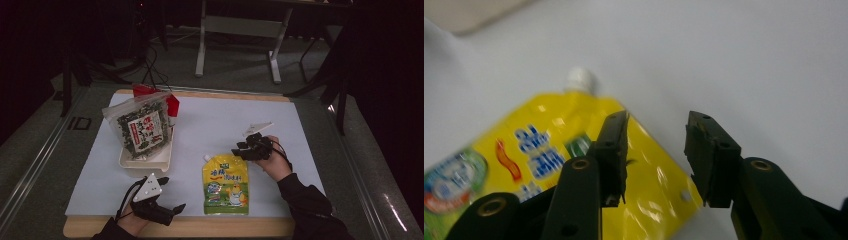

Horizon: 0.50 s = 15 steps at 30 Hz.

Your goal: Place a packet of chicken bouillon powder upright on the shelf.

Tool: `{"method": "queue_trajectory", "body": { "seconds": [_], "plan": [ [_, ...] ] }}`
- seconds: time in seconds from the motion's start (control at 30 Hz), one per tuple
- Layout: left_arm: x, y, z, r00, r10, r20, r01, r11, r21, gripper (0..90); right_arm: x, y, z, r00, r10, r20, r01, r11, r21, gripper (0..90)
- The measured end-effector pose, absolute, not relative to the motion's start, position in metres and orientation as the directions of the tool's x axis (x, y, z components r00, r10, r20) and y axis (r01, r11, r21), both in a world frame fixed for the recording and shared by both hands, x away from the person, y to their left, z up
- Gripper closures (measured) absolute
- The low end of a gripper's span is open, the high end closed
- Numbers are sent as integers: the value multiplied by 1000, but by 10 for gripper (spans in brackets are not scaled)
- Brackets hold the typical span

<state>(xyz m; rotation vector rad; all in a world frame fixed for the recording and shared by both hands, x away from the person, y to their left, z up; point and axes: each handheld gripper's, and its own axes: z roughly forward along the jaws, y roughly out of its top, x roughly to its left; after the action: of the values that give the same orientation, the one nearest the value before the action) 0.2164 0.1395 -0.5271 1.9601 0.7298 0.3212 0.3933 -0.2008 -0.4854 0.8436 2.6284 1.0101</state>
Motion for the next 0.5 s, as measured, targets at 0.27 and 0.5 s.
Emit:
{"method": "queue_trajectory", "body": {
  "seconds": [0.27, 0.5],
  "plan": [
    [218, 137, -528, 790, 609, -80, 354, -345, 869, 13, 395, -214, -503, -803, 593, 58, 498, 616, 610, 497],
    [219, 136, -529, 794, 603, -82, 355, -350, 867, 13, 402, -215, -516, -793, 606, 60, 526, 633, 568, 426]
  ]
}}
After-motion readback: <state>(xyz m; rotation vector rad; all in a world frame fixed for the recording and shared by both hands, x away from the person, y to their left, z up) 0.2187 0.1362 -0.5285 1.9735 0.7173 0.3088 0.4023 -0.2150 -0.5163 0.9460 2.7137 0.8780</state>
